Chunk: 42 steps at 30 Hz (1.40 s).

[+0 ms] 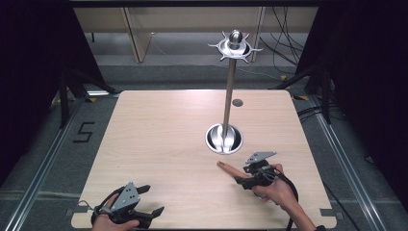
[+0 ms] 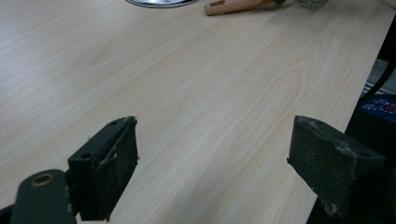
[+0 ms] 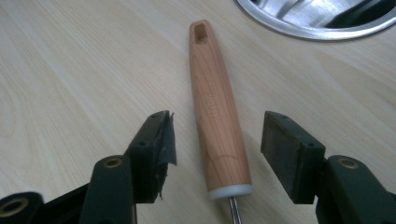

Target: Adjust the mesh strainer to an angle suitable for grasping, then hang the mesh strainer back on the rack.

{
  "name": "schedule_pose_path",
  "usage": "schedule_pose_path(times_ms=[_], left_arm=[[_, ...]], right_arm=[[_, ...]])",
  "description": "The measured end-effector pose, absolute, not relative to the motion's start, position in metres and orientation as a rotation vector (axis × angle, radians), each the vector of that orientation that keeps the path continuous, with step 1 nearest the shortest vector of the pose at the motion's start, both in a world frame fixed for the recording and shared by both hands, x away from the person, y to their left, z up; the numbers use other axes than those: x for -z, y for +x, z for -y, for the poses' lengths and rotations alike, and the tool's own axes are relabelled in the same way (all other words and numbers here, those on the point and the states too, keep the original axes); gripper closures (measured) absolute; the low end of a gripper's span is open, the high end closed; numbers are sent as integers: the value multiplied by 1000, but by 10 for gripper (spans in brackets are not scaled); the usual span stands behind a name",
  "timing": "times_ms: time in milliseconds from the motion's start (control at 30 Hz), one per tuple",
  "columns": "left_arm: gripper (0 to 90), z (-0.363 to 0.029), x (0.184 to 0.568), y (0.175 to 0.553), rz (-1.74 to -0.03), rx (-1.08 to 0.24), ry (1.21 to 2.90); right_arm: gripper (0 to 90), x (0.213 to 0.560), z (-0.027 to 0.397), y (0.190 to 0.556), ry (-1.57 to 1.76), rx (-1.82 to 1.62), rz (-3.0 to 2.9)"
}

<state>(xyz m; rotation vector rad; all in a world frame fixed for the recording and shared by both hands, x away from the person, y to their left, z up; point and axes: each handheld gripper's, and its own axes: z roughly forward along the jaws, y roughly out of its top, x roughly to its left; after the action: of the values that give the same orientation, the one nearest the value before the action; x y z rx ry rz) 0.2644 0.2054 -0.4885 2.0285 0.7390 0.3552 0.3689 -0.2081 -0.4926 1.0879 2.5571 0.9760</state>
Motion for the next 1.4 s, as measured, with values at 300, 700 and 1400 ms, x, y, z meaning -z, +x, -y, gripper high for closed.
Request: schedule_pose_path(times_ms=[300, 700, 1400], left_arm=[[152, -206, 487, 267, -710, -369, 2049], [152, -206, 488, 269, -727, -370, 2054], [152, -205, 487, 269, -732, -340, 2034]], right_arm=[[515, 492, 203, 372, 1097, -889, -2614], [591, 496, 195, 375, 1082, -823, -2637], [686, 490, 188, 384, 956, -699, -2716]])
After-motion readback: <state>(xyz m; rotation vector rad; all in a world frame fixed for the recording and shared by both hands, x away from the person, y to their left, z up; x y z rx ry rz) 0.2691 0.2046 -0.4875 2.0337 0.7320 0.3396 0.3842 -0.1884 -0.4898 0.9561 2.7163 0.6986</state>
